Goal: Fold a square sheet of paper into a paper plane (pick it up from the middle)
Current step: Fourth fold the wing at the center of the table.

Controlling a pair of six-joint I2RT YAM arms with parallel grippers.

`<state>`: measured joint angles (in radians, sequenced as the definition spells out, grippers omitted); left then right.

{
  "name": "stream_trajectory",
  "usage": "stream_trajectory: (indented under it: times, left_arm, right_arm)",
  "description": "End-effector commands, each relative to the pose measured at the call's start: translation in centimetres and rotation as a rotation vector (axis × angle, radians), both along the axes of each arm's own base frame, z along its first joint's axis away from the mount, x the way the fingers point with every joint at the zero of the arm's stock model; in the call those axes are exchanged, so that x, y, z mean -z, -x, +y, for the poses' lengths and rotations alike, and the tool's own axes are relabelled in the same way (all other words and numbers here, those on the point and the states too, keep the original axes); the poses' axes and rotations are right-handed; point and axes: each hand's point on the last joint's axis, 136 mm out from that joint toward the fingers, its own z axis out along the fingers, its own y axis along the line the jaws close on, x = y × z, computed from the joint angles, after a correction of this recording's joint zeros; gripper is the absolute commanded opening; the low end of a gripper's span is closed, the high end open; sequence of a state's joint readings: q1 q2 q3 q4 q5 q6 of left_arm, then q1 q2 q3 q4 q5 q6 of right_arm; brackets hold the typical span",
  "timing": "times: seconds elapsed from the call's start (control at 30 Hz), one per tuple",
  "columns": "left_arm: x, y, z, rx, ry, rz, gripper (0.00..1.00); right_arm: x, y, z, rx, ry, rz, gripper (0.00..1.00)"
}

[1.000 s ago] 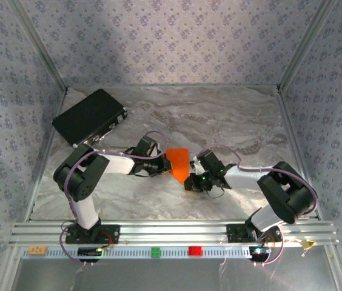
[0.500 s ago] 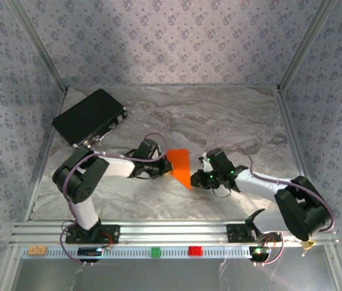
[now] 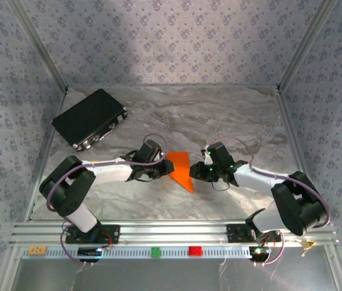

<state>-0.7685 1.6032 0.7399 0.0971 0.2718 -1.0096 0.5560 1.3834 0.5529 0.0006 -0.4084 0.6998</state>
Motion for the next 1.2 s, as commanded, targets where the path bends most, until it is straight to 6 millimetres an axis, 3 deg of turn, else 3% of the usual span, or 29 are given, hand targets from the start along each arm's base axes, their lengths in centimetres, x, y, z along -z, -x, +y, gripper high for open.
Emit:
stream_trajectory:
  times: [0.0, 0.27, 0.7, 1.03, 1.17]
  left_arm:
    - [-0.5, -0.3, 1.0, -0.009, -0.027, -0.016, 0.34]
    - [-0.8, -0.8, 2.0, -0.022, 0.018, -0.004, 0.5]
    - [-0.7, -1.2, 1.0, 0.017, 0.104, 0.05, 0.51]
    - [-0.1, -1.6, 0.2, 0.026, 0.126, 0.077, 0.51]
    - [0.1, -1.7, -0.1, 0.032, 0.136, 0.082, 0.46]
  right_arm:
    - [-0.6, -0.7, 0.9, -0.003, -0.038, 0.005, 0.33]
    - [0.4, -1.2, 1.1, 0.003, -0.021, 0.027, 0.31]
    - [1.1, -1.2, 0.6, 0.02, 0.008, 0.038, 0.21]
    - [1.3, -1.3, 0.3, 0.034, 0.017, 0.037, 0.2]
    - [1.3, -1.3, 0.3, 0.035, 0.017, 0.037, 0.2]
